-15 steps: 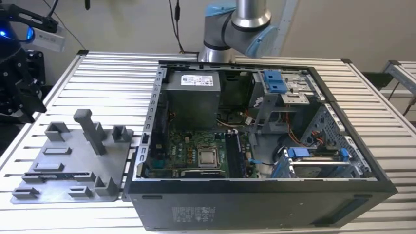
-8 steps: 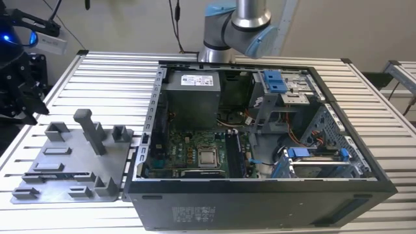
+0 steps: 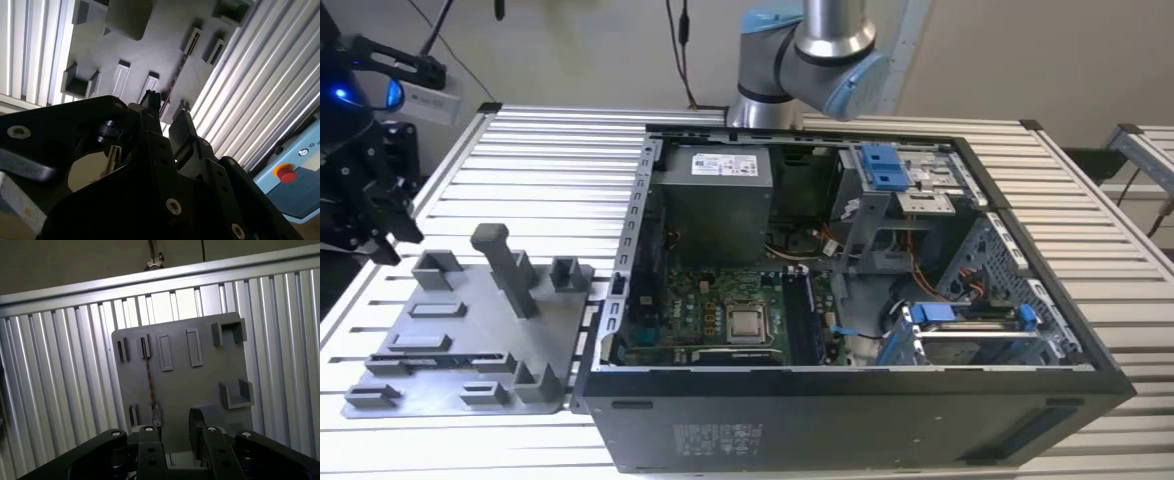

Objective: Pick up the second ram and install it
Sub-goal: 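Pick up the second ram and move it above second insertion slot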

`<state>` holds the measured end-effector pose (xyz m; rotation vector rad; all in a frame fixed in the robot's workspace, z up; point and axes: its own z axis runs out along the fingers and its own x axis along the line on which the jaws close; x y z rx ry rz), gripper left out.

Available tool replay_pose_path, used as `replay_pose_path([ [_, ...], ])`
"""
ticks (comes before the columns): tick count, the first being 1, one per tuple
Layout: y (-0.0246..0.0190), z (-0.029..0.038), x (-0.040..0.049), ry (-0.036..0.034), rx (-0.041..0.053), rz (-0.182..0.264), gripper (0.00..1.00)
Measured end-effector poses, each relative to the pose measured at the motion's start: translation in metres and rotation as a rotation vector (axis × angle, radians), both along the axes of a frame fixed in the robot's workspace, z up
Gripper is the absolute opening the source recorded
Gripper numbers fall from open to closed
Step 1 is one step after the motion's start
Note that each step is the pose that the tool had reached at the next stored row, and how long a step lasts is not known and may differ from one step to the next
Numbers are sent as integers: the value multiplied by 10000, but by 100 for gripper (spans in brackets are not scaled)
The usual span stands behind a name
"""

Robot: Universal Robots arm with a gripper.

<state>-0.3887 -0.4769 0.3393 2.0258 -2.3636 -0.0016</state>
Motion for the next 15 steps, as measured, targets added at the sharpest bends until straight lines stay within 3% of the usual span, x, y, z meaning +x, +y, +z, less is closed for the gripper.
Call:
replay_pose_path([
  [3, -1, -26, -5, 0, 84, 199, 36],
  [7, -1, -58, -12, -6, 281, 326, 36],
  [15, -2, -69, -11, 49, 285, 363, 36],
])
